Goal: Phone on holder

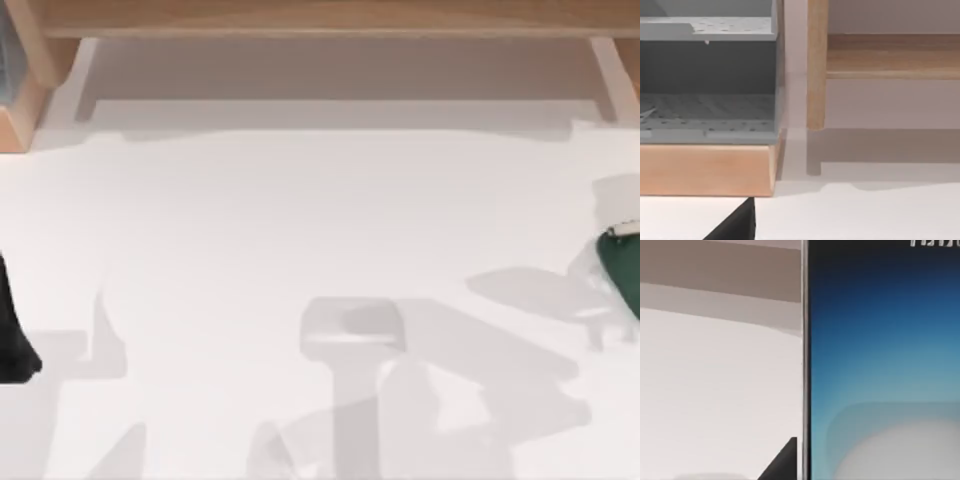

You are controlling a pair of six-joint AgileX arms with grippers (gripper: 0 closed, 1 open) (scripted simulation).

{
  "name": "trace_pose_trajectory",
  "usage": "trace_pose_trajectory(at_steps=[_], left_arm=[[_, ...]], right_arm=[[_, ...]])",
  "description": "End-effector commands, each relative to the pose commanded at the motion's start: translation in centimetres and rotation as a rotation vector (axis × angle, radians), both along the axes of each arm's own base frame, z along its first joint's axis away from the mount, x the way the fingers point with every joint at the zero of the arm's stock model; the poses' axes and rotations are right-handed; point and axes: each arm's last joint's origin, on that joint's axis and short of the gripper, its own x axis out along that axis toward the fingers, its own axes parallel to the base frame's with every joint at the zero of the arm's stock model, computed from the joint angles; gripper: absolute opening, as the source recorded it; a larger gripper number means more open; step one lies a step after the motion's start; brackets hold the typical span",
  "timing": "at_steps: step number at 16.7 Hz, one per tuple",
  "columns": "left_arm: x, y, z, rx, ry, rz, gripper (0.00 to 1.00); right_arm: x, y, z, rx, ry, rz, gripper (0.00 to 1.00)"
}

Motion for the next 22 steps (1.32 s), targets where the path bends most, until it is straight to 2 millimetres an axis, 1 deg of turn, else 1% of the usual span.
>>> trace_pose_trajectory(at_steps=[5,8,10,18,22], left_arm=[[0.0,0.0,0.0,0.000,0.000,0.000,1.00],[0.0,0.0,0.0,0.000,0.000,0.000,1.00],[0.0,0.0,0.0,0.000,0.000,0.000,1.00],[0.0,0.0,0.0,0.000,0.000,0.000,1.00],[0.0,0.0,0.0,0.000,0.000,0.000,1.00]], right_arm=[[-0.6,-0.5,-2.4,-0.033,-0.042,0.015,0.00],[-0.8,-0.6,-3.4,-0.044,-0.056,0.023,0.00],[-0.8,-0.6,-3.7,-0.047,-0.060,0.025,0.00],[-0.7,-0.3,-3.5,-0.055,-0.075,0.046,0.00],[0.3,0.1,-3.8,-0.090,-0.088,0.065,0.00]])
